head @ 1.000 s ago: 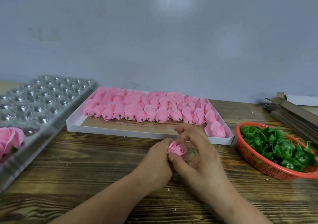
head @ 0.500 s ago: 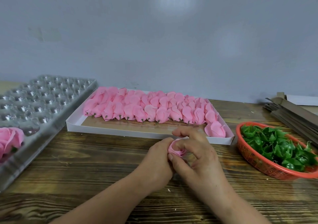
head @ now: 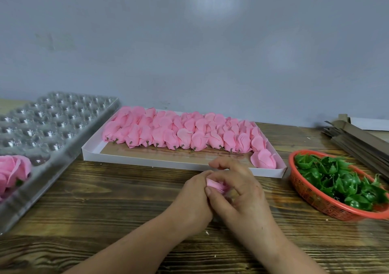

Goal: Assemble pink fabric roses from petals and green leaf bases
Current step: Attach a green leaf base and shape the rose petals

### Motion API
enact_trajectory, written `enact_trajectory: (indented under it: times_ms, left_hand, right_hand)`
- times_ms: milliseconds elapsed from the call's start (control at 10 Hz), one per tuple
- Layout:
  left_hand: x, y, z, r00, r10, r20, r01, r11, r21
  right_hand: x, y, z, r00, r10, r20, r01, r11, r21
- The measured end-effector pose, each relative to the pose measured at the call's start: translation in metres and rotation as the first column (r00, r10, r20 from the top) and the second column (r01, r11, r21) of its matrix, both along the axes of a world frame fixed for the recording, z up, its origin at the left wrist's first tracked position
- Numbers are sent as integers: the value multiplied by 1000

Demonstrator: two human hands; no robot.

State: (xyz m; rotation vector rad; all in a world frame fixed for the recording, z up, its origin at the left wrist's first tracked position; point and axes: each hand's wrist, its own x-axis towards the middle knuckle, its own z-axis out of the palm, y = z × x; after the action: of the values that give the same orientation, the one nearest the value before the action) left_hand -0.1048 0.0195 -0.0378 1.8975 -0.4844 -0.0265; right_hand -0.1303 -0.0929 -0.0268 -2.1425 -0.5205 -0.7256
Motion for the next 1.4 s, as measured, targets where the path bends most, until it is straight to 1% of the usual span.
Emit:
enact_trajectory:
  times_ms: [100,200,300,400,500,600,700,800,1000,1200,1300,1400]
  left_hand:
    - [0,-1,-1,999,20,43,-21,999,24]
    - [1,-2,-6,995,51,80,-58,994,88]
    - [0,-1,-7,997,19,80,-26,996,90]
    - [-3,-1,-2,1000,19,22,-19,999,41]
    - [-4,-1,4,992,-27,-122,8,989,-150]
    - [-3,1,5,968,-153,-201,91,953,-288]
    - [-1,5,4,959,-203,-197,133,938,-320]
    - [2,5,1,949,-245,-196,173,930,-324]
    - [5,9,-2,943,-239,-232,164,939,-302]
    - [3,9,1,943,-247,-223,179,941,-286]
    - [2,9,1,954,-199,-226,131,950,-282]
    - [2,9,2,963,-171,-210,113,958,-263]
  right_hand:
    - [-1,1,1,1000,-12,20,12,1000,-20]
    - [-1,4,0,994,-8,110,13,999,-42]
    - [0,5,-1,972,-1,236,23,996,-90]
    - [1,4,-3,952,-12,306,53,991,-126]
    - [2,1,-4,960,-26,279,53,995,-89]
    - [2,-4,-2,978,-31,206,37,999,-27]
    - [3,-7,0,982,-33,186,36,999,-15]
    - [3,-7,-1,979,-25,202,35,998,-45]
    - [4,-13,0,990,-22,143,26,999,-30]
    - [1,-10,2,990,-20,137,23,1000,-19]
    - [1,-12,5,998,-19,64,14,997,81]
    - [4,-14,4,997,9,-72,5,982,188]
